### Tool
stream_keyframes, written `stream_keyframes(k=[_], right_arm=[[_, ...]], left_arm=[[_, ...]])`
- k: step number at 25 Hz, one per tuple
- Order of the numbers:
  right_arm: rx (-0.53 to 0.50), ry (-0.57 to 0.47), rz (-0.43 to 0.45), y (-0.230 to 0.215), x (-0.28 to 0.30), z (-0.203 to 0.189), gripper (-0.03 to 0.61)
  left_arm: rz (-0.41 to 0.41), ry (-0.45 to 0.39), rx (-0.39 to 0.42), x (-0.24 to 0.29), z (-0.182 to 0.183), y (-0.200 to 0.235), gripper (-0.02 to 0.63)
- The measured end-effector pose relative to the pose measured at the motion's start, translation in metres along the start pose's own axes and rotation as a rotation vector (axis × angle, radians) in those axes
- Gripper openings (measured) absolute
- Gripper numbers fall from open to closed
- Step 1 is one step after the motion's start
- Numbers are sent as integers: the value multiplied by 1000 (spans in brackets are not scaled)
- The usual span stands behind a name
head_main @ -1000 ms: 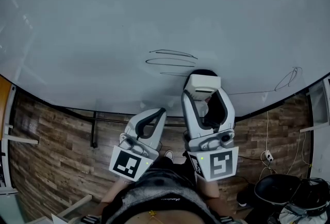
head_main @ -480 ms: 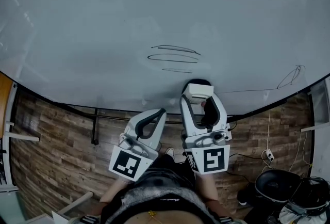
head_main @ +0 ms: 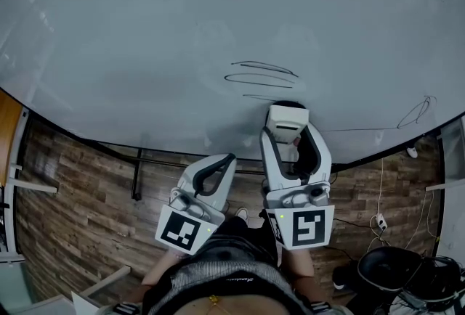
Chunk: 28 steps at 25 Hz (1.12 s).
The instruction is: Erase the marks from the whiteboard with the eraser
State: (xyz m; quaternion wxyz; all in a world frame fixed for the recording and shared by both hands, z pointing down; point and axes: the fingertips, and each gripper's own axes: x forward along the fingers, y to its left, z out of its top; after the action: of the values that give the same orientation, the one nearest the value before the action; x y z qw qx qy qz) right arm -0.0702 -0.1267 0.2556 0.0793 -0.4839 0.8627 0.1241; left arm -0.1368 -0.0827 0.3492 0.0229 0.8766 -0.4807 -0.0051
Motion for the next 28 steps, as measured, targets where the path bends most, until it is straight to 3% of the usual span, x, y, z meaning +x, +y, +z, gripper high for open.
stream_keyframes(k=[16, 22, 28], right_arm=[[-112, -202, 33, 7, 46, 145, 245], [-118, -223, -18, 8, 45, 142, 245], [-50, -173, 2, 13, 40, 109, 245]], left_arm=[[-26, -64, -16, 2, 16, 19, -2], [-38, -66, -24, 0, 18, 20, -2], [-48, -47, -23, 2, 10, 19, -2]])
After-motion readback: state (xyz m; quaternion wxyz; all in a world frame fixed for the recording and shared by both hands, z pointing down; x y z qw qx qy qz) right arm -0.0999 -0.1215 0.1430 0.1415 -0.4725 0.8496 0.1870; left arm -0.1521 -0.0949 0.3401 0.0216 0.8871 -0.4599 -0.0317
